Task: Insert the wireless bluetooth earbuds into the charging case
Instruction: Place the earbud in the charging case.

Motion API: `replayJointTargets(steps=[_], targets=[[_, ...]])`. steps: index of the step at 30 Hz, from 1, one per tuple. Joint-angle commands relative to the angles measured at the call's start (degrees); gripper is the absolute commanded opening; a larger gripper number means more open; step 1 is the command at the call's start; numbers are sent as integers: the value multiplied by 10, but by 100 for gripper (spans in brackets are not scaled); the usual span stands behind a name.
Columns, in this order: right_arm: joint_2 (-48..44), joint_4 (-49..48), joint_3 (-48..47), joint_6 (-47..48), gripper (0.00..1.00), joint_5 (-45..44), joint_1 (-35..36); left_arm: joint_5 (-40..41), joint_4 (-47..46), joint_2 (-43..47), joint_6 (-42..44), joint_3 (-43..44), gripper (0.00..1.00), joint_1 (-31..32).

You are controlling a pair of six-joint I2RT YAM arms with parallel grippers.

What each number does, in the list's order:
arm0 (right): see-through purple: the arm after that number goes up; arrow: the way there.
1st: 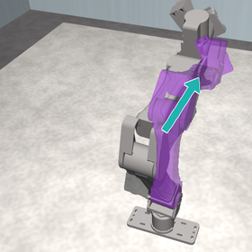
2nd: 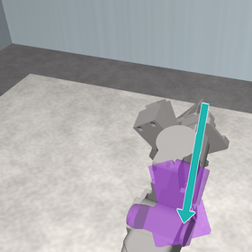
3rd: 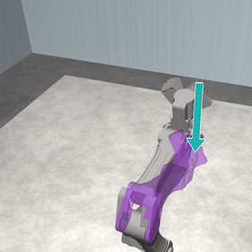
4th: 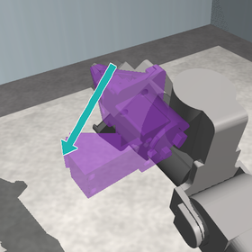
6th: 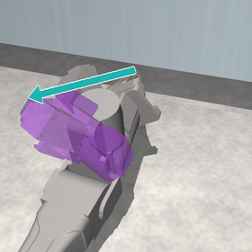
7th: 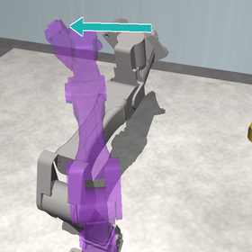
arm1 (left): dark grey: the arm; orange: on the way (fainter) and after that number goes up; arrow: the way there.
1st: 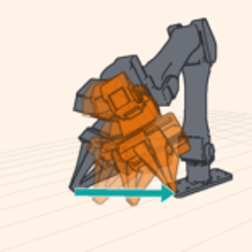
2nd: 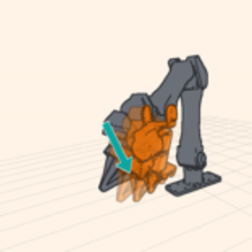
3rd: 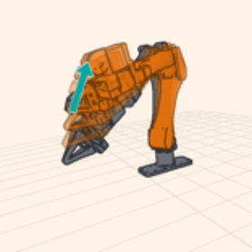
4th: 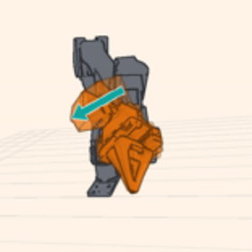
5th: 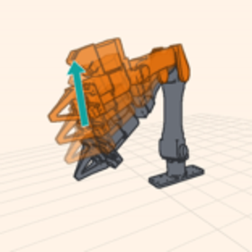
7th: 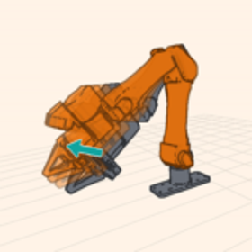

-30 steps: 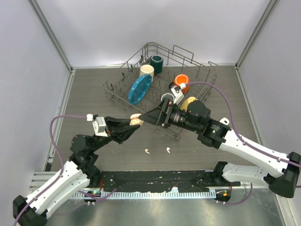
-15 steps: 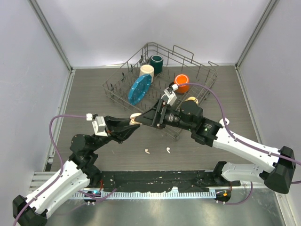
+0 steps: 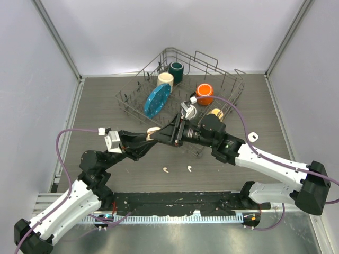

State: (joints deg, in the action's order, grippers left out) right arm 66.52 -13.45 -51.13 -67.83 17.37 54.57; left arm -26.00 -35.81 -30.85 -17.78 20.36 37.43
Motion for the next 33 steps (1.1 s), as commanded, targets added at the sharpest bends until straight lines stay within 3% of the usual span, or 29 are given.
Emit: replayJointTargets(steps=[1,8,17,33], targets=[[6,-56,0,-19,54,25,-2,-7,-33,1,6,21,0,-1],[7,-82,7,-26,36,30,-2,-7,-28,-1,3,18,0,-1],[-1,-90,9,-13,23,28,-2,-4,-20,-5,-15,13,6,-1],[-20,-11,-17,73,17,-4,-2,10,16,-5,-37,15,19,-1]])
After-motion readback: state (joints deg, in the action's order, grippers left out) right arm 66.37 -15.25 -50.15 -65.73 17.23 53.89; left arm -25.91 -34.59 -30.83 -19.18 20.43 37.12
